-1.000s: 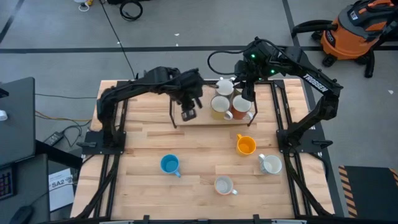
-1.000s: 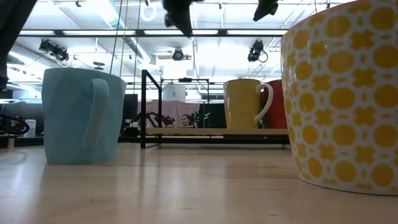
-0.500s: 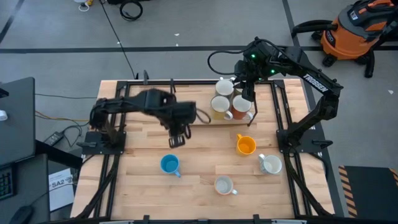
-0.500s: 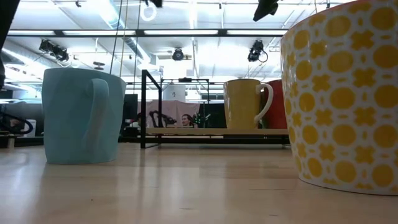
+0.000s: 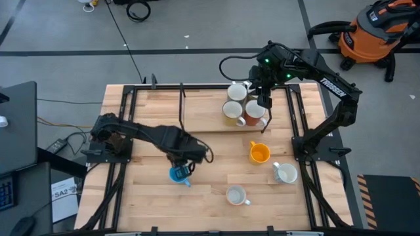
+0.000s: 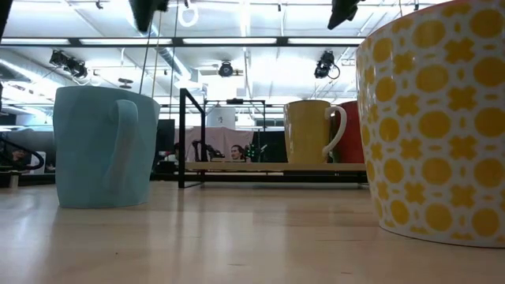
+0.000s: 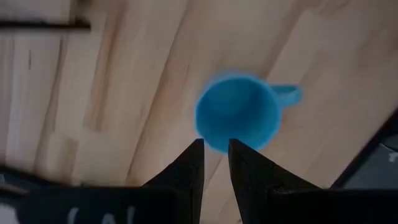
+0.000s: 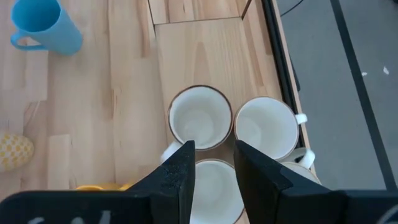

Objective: Place coffee mugs
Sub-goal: Put the leftmost blue cup on the shelf

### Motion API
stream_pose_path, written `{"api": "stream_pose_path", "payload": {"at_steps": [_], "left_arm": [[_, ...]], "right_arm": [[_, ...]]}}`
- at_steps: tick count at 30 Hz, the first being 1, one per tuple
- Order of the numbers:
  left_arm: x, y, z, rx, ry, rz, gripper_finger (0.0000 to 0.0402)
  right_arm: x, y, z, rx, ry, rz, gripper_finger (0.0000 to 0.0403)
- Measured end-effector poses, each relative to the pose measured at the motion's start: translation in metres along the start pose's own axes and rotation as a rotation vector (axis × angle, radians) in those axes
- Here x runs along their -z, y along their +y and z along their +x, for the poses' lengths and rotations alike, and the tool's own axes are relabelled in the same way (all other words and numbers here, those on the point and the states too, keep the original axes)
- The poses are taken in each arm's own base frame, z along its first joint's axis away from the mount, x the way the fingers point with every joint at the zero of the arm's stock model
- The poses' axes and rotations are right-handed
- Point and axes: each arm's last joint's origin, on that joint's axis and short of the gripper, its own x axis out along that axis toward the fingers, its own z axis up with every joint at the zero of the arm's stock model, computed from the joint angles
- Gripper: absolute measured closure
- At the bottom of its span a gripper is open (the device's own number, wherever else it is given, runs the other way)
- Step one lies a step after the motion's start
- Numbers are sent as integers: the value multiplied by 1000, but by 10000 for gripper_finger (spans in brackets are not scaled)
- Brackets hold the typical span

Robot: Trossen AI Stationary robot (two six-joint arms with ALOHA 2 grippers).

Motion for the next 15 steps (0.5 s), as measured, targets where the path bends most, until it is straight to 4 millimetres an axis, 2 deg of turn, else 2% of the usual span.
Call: {"api": "stream_pose_path", "payload": {"at_steps": [9, 15], "left_arm": [[22, -1, 35, -80, 79, -65, 322], [13, -5, 48, -31, 1, 176, 322]], "right_arm": [[1, 0, 0, -4, 11, -14, 286], [1, 0, 0, -3, 11, -17, 286]]}}
